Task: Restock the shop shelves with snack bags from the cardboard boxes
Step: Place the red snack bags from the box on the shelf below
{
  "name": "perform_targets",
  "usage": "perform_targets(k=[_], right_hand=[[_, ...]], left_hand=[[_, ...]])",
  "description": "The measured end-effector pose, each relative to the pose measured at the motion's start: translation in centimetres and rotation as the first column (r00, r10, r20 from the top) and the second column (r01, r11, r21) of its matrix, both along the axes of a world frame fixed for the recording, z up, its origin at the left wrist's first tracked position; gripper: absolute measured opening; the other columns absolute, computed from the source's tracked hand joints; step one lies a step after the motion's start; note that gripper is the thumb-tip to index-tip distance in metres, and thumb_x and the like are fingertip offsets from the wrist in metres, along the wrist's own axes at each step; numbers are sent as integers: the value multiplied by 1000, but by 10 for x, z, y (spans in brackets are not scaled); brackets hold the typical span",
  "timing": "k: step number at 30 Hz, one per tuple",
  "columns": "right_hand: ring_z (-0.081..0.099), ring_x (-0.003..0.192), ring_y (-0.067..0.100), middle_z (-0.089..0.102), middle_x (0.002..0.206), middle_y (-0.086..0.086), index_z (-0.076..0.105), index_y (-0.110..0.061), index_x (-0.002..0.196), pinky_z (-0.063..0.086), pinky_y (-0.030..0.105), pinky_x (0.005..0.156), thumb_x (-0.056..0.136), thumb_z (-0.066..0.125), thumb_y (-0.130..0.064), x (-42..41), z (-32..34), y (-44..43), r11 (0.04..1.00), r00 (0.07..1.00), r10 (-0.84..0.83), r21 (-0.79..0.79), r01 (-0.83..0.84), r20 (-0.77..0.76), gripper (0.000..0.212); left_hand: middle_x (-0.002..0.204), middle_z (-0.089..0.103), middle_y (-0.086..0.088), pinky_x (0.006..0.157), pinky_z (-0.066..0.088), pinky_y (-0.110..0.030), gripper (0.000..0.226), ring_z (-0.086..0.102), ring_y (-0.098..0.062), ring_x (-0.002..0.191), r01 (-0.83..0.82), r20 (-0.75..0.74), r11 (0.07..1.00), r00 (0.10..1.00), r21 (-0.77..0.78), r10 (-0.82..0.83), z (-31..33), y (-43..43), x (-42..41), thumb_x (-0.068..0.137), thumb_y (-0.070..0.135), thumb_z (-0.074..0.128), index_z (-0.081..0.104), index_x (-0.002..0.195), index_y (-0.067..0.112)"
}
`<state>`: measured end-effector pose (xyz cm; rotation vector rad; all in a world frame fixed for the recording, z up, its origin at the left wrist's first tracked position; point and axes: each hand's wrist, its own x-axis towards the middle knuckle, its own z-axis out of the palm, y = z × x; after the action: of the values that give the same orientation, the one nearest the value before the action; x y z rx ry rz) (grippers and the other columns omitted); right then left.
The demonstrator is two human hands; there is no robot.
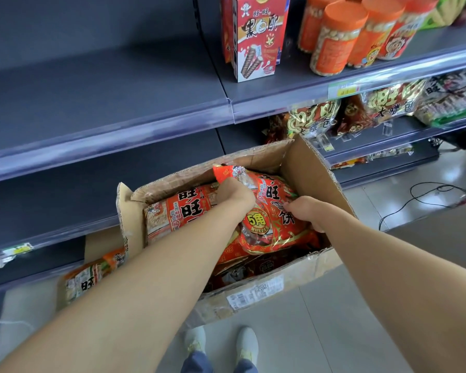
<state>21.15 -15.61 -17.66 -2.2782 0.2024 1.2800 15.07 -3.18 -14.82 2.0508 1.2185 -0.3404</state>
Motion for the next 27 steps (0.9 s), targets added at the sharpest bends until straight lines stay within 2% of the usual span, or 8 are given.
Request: perform_targets(k=[6,9,11,13,16,19,23,27], right_hand=[[57,115,31,57,129,14,39,-5,141,44,38,97,94,40,-55,-14,29,1,983,989,-147,113,146,-3,68],[64,60,18,64,82,8,52,-2,123,46,21,52,92,43,-59,-18,59,5,956,979,-206,214,202,-4,65],[56,42,14,58,66,5,54,-5,109,38,17,41,88,50,-59,-22,82,12,942,975,-222,261,211,12,59],[61,43,16,64,66,5,58,-6,105,47,22,47,76,64,-63,-26,107,22,914,975,-224,347,212,-7,65],[73,77,24,75,90,6,65,-9,107,58,41,81,61,80,-58,-32,140,46,879,978,-208,433,197,-21,68],[73,69,24,75,83,7,62,-9,106,60,41,74,77,76,-37,-52,183,91,860,984,-174,494,130,44,43],[74,82,31,76,91,11,60,-8,106,55,54,84,78,77,-28,-98,221,168,864,988,-23,501,-56,151,39],[74,77,29,76,88,11,62,-5,107,57,52,81,82,73,-22,-166,239,259,827,973,119,523,-206,196,32]], left_hand=[[101,59,-17,68,50,-39,21,59,-31,90,171,192,985,967,-7,-167,60,3,-21,92,-4,44,59,105,1],[68,38,-4,54,26,-29,32,37,-20,68,191,302,981,937,-20,-176,95,25,-34,88,-4,48,38,65,16],[69,34,1,54,24,-28,39,32,-15,62,207,351,978,918,-28,-184,124,42,-48,89,1,53,31,62,17],[68,35,1,55,24,-28,39,31,-13,61,237,395,972,893,-2,-217,149,61,-63,89,3,56,32,63,17],[73,41,-1,58,30,-27,36,37,-12,65,213,440,976,873,40,-209,183,97,-89,90,4,57,35,65,16],[75,40,2,54,29,-23,31,37,-11,67,120,424,988,893,101,-151,206,137,-124,93,6,54,36,70,15],[77,38,0,55,31,-22,20,38,-12,69,-80,373,985,928,156,16,218,196,-187,93,-3,45,40,79,10],[84,43,-5,57,34,-25,10,43,-16,72,-273,371,941,910,200,185,228,270,-270,95,-2,41,48,92,5]])
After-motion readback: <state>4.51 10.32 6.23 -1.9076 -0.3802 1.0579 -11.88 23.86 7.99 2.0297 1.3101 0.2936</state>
